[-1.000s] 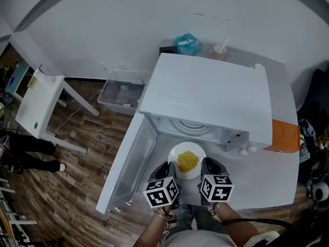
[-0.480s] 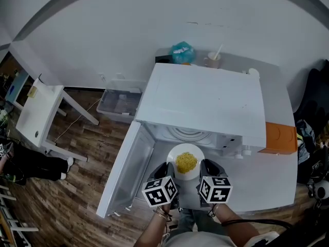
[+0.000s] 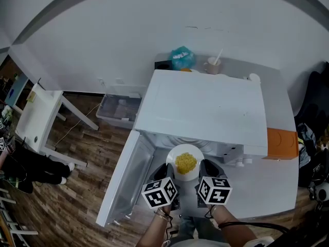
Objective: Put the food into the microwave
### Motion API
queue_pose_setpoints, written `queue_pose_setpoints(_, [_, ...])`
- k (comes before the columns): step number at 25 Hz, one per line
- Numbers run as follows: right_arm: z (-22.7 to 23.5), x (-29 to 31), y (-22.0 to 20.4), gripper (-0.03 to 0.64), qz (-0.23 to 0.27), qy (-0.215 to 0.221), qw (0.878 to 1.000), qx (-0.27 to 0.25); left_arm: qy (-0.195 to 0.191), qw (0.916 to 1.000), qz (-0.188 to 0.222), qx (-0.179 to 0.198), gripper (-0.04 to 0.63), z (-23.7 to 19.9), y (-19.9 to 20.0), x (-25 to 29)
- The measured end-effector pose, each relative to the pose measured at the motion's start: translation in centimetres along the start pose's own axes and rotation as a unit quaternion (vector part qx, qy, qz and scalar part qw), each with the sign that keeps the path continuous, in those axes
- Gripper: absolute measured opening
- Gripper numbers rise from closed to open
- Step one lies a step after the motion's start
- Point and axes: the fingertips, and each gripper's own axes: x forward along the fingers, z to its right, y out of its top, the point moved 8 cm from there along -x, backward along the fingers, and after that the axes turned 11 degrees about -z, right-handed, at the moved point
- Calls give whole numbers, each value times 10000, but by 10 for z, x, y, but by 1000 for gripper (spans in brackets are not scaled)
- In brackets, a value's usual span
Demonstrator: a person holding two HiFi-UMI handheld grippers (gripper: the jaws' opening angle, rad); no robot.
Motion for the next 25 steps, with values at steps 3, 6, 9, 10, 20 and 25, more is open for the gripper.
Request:
queue_pose_setpoints(3, [0, 5, 7, 35, 91, -38, 9999, 38, -33, 10000, 20, -14, 54, -1, 7, 6])
queue_pose_setpoints(6, [0, 9, 12, 35, 156, -87, 9998, 83, -84, 10000, 38, -1, 54, -2, 13, 12])
queue_pose_setpoints(9, [1, 15, 16, 35, 195, -122, 9996, 179, -110, 9999, 86, 73, 54, -2, 19, 16])
queue_pose_setpoints(10, [1, 16, 18, 35, 219, -136, 9995, 198, -106, 9998, 105, 105, 54, -2, 21, 18])
queue_pose_setpoints(20, [4, 34, 31, 35, 510, -330, 9976, 328, -206, 9989, 303, 281, 55, -3, 37, 40])
queue_pose_setpoints(25, [4, 43, 34, 35, 610, -402, 9966, 387, -230, 9983, 378, 372, 55, -5, 44, 50])
